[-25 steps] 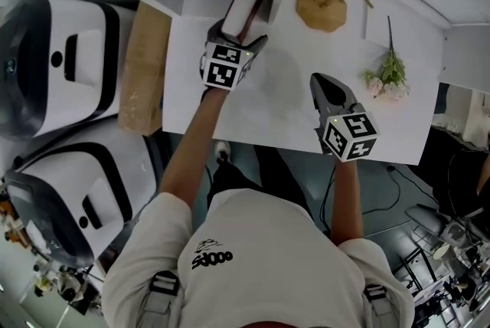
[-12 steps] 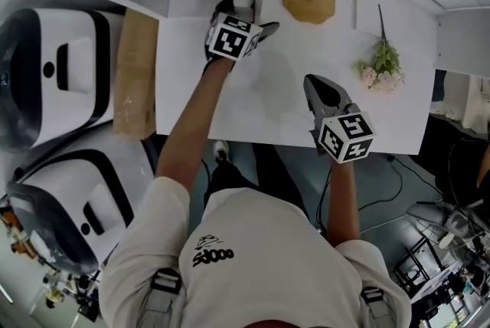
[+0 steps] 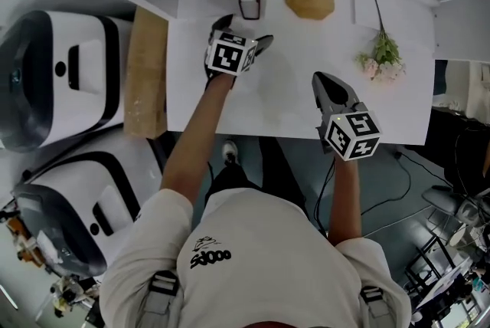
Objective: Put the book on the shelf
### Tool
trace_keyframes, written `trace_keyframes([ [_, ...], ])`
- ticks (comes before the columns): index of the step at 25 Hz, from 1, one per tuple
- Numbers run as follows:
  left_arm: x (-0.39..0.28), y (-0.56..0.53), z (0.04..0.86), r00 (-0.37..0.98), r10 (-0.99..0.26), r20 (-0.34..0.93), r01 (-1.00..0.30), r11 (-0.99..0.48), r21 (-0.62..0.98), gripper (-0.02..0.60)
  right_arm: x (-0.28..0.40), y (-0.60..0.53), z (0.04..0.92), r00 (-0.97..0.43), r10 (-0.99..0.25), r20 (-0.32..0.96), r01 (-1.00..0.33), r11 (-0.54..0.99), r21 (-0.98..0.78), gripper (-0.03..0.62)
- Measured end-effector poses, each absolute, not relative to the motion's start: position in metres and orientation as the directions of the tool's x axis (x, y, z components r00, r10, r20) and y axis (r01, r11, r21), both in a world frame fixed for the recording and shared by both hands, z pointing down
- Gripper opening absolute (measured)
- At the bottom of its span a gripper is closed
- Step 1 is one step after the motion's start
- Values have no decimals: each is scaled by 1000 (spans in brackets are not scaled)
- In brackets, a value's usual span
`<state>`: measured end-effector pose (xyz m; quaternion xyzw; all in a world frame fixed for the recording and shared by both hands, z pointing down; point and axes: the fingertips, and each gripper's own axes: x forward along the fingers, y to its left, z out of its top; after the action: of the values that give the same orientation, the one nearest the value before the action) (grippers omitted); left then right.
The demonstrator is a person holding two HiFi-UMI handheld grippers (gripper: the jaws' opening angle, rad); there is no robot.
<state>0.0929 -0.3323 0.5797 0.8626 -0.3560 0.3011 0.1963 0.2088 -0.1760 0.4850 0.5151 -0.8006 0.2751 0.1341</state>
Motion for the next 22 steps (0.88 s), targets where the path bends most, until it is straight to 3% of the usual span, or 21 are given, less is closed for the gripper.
trace_keyframes([
  [8,28,-256,520,661,-508,552,-697,-688,201,380,174,-147,447,-401,-798,449,-912,302,-278,2],
  [13,-9,-212,464,735,-550,397,-658,-722,216,182,149,-126,416,-387,-830,401,-920,317,-233,2],
  [22,-75,-151,384,734,-647,207,-672,-736,84,15,108,-84,362,-312,-901,302,-950,305,-72,2],
])
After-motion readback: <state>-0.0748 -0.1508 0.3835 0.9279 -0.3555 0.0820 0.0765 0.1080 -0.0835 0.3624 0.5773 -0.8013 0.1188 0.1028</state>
